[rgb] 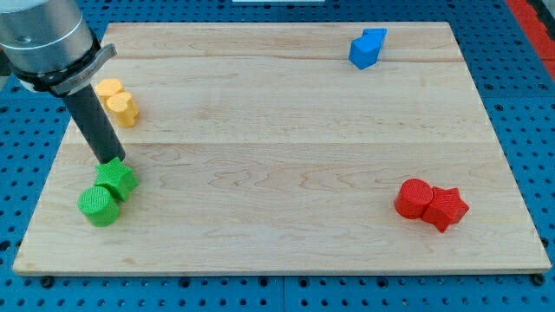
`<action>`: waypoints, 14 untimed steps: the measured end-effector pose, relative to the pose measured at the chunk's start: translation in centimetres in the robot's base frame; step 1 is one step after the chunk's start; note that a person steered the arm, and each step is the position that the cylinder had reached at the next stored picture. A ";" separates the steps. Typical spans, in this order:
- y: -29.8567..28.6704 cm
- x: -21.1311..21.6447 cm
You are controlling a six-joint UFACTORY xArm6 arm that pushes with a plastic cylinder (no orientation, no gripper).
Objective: Push the yellow heart to the top center of the board
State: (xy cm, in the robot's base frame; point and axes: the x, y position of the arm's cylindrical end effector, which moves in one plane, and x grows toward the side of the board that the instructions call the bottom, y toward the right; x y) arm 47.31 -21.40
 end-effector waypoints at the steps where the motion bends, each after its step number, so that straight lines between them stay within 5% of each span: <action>1: -1.0 -2.4; 8: -5.2 -6.4; 11: 6.2 -9.0; 14: 15.5 -16.8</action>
State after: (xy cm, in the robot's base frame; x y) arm 30.52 -5.90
